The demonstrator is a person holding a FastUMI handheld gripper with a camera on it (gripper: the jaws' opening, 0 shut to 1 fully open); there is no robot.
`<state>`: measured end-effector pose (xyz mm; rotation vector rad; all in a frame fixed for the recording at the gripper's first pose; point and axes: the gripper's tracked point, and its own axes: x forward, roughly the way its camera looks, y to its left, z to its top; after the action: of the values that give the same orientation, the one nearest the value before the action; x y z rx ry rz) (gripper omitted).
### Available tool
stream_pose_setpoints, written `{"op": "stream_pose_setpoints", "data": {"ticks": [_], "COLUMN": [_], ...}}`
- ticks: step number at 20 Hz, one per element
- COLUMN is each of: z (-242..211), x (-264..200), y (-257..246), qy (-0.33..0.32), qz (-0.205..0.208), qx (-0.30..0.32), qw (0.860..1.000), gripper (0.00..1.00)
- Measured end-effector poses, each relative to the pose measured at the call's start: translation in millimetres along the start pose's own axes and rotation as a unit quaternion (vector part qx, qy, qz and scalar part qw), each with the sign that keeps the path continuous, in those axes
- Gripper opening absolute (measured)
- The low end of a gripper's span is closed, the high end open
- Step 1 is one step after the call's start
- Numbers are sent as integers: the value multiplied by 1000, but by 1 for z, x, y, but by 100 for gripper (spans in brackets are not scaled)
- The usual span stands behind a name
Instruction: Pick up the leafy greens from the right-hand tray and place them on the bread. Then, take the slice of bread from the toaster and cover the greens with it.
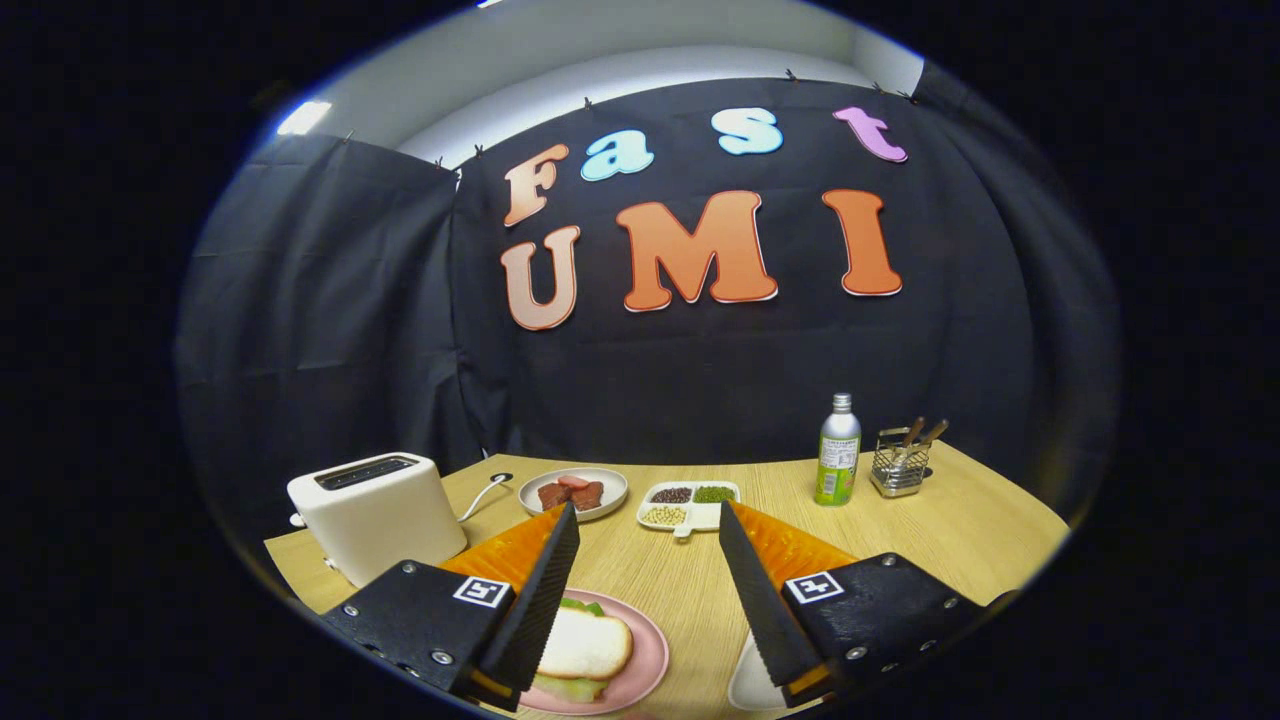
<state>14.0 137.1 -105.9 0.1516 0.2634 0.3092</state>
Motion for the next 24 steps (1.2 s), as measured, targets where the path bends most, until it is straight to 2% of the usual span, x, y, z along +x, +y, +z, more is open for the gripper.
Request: {"op": "stream_pose_setpoints", "data": {"ticks": [7, 24], "z": [25, 58], "x": [-8, -18], "y": [4, 29], "qy": [-48, -92], "qz": [-11, 0], "qx": [-23, -47], "qw": [999, 995], "gripper": [85, 85]}}
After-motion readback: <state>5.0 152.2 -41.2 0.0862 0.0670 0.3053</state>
